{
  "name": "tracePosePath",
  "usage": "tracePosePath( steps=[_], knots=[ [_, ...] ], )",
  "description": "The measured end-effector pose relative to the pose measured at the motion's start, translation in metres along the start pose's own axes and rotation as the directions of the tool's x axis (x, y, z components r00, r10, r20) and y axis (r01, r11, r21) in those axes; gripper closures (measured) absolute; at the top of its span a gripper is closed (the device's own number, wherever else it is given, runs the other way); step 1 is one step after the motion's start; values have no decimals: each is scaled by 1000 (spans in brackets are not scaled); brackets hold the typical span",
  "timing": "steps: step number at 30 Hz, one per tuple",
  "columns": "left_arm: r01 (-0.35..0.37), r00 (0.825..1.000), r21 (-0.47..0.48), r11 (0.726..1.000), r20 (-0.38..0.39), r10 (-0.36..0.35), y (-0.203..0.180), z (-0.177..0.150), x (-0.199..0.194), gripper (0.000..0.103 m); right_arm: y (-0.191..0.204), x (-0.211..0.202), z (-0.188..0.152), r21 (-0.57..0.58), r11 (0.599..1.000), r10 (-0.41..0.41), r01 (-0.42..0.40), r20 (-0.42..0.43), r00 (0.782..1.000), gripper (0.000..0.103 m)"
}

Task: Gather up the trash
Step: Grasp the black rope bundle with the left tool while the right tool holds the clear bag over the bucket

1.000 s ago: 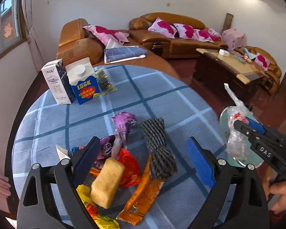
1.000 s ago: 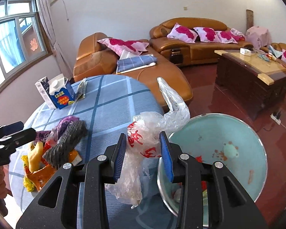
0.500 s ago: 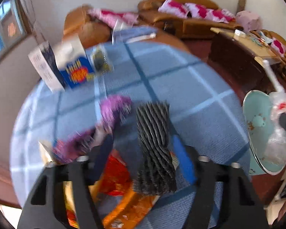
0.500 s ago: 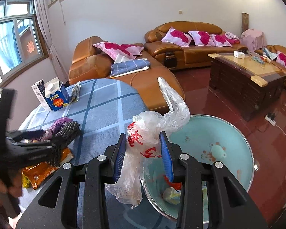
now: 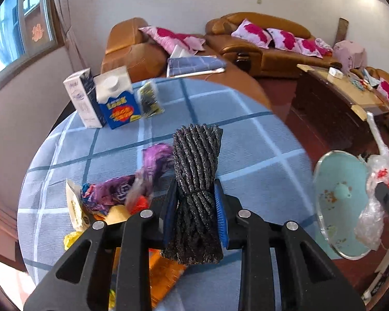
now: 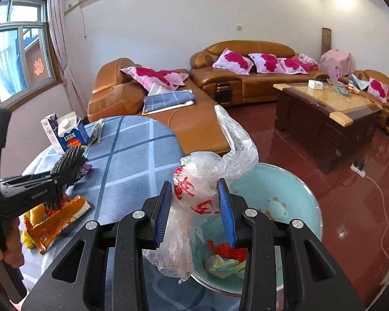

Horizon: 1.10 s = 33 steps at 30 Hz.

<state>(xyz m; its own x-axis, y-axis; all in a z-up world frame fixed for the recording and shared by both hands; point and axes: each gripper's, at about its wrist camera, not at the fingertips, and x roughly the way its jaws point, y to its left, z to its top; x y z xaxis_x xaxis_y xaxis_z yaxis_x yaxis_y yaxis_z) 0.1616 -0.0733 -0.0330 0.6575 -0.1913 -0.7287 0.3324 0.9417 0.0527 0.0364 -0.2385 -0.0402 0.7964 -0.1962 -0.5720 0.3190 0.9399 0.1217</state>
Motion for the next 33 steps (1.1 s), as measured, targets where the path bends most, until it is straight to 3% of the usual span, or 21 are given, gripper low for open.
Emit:
tracePosePath(
  steps=[9,23,33],
  knots=[
    [11,999,72,997,31,-14,-49,-10,-24,76,-31,-26,-8,39,998,-40,39,29,999,67],
    [12,998,131,991,57,-20,-96,-23,-51,76,-55,-33,-14,97,994,-58,55,36,998,67],
    [63,997,149,987,41,-69,-121,-24,-44,76,-74,-32,-12,127,988,-93,88,39,995,67]
  ],
)
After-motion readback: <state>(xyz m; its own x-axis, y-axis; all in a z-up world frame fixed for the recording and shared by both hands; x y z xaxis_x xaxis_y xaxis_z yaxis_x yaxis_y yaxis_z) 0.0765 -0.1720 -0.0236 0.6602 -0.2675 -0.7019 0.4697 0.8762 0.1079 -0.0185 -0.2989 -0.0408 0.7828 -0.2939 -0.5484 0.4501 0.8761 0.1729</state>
